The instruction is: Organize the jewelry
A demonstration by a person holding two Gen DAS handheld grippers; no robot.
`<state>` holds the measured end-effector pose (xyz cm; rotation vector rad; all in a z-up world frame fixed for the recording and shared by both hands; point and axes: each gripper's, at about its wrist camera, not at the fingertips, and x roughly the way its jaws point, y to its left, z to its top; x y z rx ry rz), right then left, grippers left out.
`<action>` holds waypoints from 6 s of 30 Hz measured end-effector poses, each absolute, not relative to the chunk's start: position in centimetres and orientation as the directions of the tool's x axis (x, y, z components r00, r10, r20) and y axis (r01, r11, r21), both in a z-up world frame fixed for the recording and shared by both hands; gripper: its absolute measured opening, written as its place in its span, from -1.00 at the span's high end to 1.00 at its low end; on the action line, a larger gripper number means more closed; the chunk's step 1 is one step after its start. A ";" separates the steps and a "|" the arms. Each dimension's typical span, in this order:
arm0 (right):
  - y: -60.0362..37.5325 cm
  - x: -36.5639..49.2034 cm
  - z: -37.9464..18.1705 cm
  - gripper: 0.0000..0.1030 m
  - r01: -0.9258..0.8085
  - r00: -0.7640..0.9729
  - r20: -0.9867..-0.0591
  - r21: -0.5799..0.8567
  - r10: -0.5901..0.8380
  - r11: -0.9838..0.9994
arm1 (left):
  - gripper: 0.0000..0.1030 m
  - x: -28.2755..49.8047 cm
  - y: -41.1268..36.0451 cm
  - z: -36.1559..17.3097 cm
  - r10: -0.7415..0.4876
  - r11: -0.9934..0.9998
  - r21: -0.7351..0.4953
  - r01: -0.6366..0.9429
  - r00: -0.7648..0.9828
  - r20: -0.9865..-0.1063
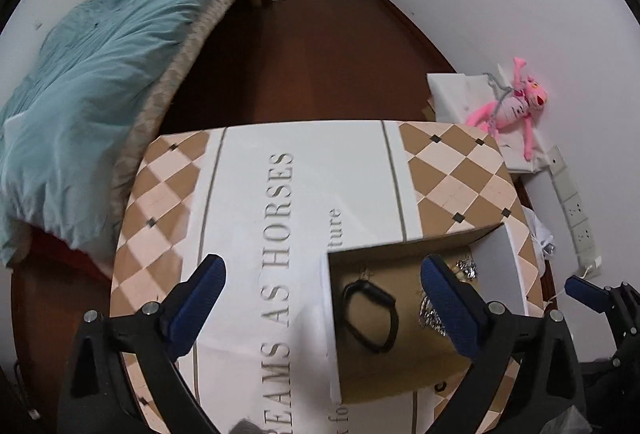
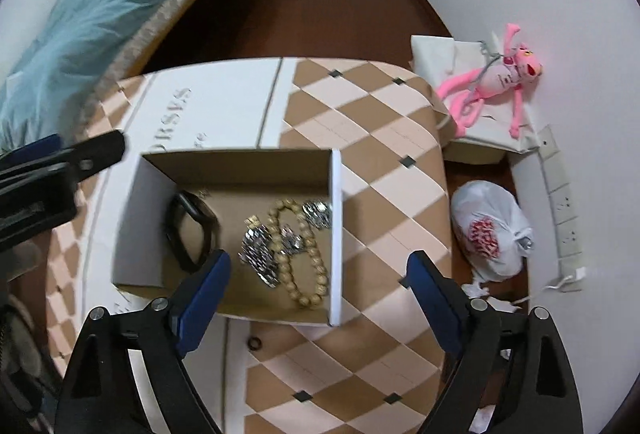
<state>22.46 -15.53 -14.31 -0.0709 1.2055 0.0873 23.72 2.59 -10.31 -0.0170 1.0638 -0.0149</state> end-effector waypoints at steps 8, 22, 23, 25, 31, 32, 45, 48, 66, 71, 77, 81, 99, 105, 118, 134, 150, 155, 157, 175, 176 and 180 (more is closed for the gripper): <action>-15.9 20.4 -12.1 -0.85 -0.090 0.424 -0.906 -0.023 0.017 0.996 | -0.94 20.8 3.2 -8.9 0.017 0.999 -0.002 -0.034 0.531 -0.847; -13.9 12.8 -19.2 -0.57 -0.100 0.421 -0.901 0.066 0.103 0.993 | -0.94 12.2 4.4 -15.6 0.118 0.992 0.081 -0.096 0.489 -0.864; -13.6 12.6 -20.0 -0.46 -0.103 0.419 -0.902 0.065 0.103 0.993 | -0.94 11.9 4.4 -16.7 0.119 0.992 0.083 -0.097 0.474 -0.872; -13.1 12.5 -21.7 -0.23 -0.108 0.409 -0.906 0.073 0.111 0.991 | -0.94 11.5 4.4 -18.2 0.120 0.991 0.083 -0.101 0.450 -0.885; -11.8 12.1 -23.8 -0.02 -0.135 0.436 -0.894 0.045 0.100 0.990 | -0.94 10.9 4.4 -20.3 0.132 0.990 0.094 -0.110 0.420 -0.898; -11.6 12.1 -23.9 0.01 -0.147 0.445 -0.890 0.038 0.100 0.988 | -0.94 10.9 4.3 -20.4 0.131 0.990 0.092 -0.111 0.420 -0.898; -15.2 11.8 -22.3 0.75 -0.057 0.478 -0.875 0.064 0.083 0.996 | -0.92 12.4 0.2 -20.9 0.036 0.999 0.014 -0.052 0.450 -0.892; -16.5 11.7 -22.3 0.75 -0.022 0.480 -0.875 0.065 0.068 0.998 | -0.55 12.8 -1.1 -20.9 0.026 1.000 0.017 -0.024 0.462 -0.886; -19.2 11.1 -21.2 0.75 0.036 0.492 -0.868 0.103 0.072 0.994 | 0.81 13.2 -2.9 -20.9 -0.044 0.999 -0.030 0.036 0.472 -0.881; -19.2 10.1 -18.7 0.75 0.010 0.527 -0.843 0.131 0.105 0.991 | 0.81 11.5 -2.9 -18.2 -0.080 0.997 -0.061 0.053 0.511 -0.856; -18.6 9.2 -14.9 0.75 -0.034 0.580 -0.804 0.140 0.134 0.990 | 0.81 10.1 -2.5 -13.8 -0.122 0.993 -0.096 0.074 0.569 -0.813; -17.9 9.4 -13.1 0.75 -0.057 0.600 -0.786 0.147 0.152 0.987 | 0.81 10.0 -2.2 -11.5 -0.143 0.990 -0.110 0.090 0.589 -0.795; -16.8 20.4 -12.3 0.75 -0.109 0.444 -0.836 0.308 0.324 0.945 | 0.80 20.4 -0.5 -10.0 -0.295 0.955 -0.270 0.119 0.442 -0.847; -16.1 25.3 -14.7 0.75 -0.100 0.337 -0.882 0.315 0.330 0.944 | 0.78 24.0 -0.3 -11.3 -0.294 0.955 -0.284 0.082 0.350 -0.889; -16.5 27.9 -14.9 0.39 -0.070 0.308 -0.916 0.247 0.257 0.966 | -0.30 26.0 1.7 -11.2 -0.150 0.987 -0.161 -0.001 0.362 -0.920; -16.4 22.5 -14.9 -0.90 -0.071 0.365 -0.931 -0.041 -0.012 0.997 | -0.99 21.4 2.4 -12.4 0.028 0.999 0.008 -0.046 0.445 -0.895; -16.9 18.3 -12.6 -0.93 -0.032 0.431 -0.902 -0.060 -0.040 0.998 | -0.99 17.6 2.0 -11.1 0.034 0.997 0.000 -0.072 0.463 -0.886; -17.3 15.8 -10.0 -0.93 -0.015 0.485 -0.873 -0.059 -0.044 0.998 | -0.99 15.0 1.8 -8.9 0.055 0.997 0.018 -0.079 0.506 -0.861; -17.6 14.8 -8.9 -0.93 -0.010 0.504 -0.863 -0.052 -0.040 0.999 | -0.99 13.9 1.7 -7.9 0.056 0.997 0.018 -0.078 0.523 -0.850; -17.3 3.3 4.1 -0.93 0.009 0.701 -0.712 -0.036 -0.032 0.999 | -0.99 4.2 2.5 2.9 0.035 0.997 -0.023 -0.077 0.673 -0.739; -17.3 2.9 4.7 -0.95 0.012 0.709 -0.705 -0.035 -0.033 0.999 | -0.99 3.7 2.6 3.4 0.036 0.997 -0.025 -0.079 0.678 -0.734; -17.1 1.1 6.9 -1.00 0.007 0.738 -0.673 -0.046 -0.036 0.999 | -0.99 2.2 2.7 5.0 0.044 0.996 -0.026 -0.090 0.693 -0.719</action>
